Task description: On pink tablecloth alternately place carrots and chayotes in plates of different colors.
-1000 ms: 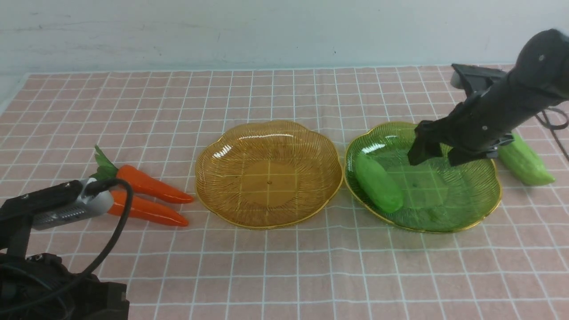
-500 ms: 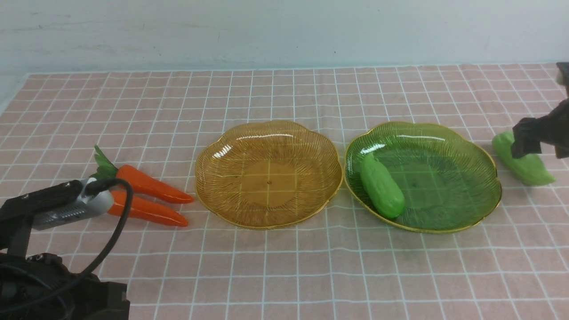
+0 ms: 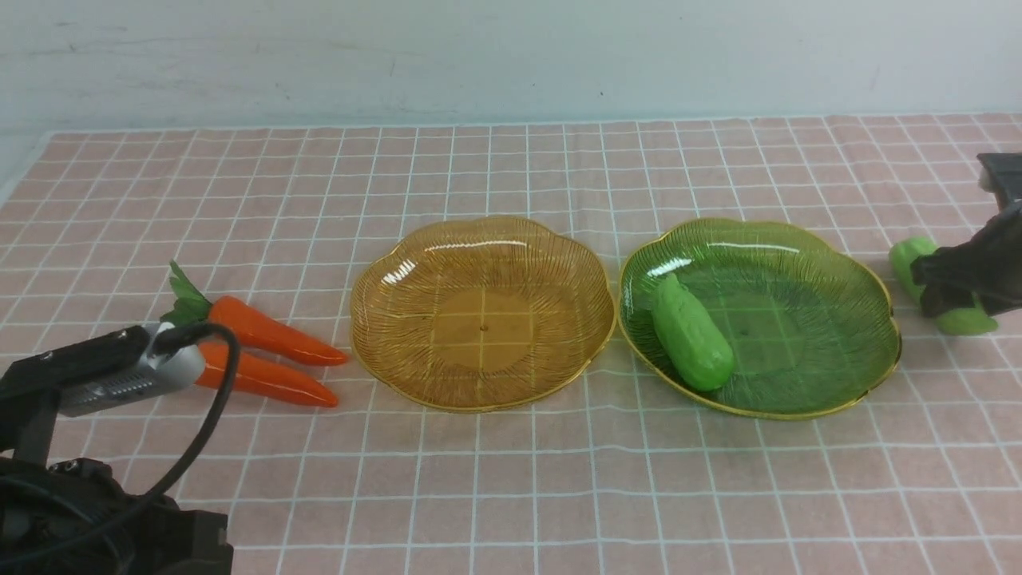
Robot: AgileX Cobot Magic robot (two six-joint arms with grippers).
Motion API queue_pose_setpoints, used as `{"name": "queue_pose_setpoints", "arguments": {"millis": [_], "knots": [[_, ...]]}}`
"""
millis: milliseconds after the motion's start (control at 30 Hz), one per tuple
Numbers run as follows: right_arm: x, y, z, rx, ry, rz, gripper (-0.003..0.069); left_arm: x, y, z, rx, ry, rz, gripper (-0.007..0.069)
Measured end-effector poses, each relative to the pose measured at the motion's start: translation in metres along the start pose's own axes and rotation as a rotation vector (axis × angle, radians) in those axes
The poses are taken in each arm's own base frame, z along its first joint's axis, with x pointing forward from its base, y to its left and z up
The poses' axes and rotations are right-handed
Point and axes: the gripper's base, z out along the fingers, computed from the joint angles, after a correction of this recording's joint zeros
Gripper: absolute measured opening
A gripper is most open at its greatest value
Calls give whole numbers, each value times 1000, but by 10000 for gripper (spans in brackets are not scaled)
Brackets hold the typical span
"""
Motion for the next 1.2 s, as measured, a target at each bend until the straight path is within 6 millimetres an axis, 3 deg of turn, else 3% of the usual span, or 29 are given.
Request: {"name": "queue_pose_setpoints", "arguments": {"millis": [167, 367, 467, 667, 800, 833, 900, 1000, 1100, 1200], "knots": [[-8, 2, -29, -26, 41, 2, 391, 0, 0, 0, 0, 0, 0, 38], [-19, 15, -87, -157, 71, 52, 391, 0, 0, 0, 0, 1, -15, 39], [-22, 25, -99, -253, 55, 96, 391, 0, 0, 0, 0, 1, -18, 39], [-22, 48, -99, -359, 63, 116, 391, 0, 0, 0, -1, 1, -17, 39], [-21, 96, -99, -401, 86, 11, 391, 0, 0, 0, -1, 1, -17, 39], [-21, 96, -99, -399, 87, 10, 391, 0, 0, 0, -1, 1, -17, 39], [-15, 132, -95, -375, 119, -113, 391, 0, 0, 0, -3, 1, -16, 43], [-8, 154, -82, -295, 168, -220, 391, 0, 1, 0, -8, 2, -13, 64], [-4, 161, -69, -209, 208, -230, 421, -1, 4, 0, -39, -9, -18, 106], [-3, 157, -66, -142, 215, -214, 515, -7, 9, -1, -95, -84, -42, 171]]}}
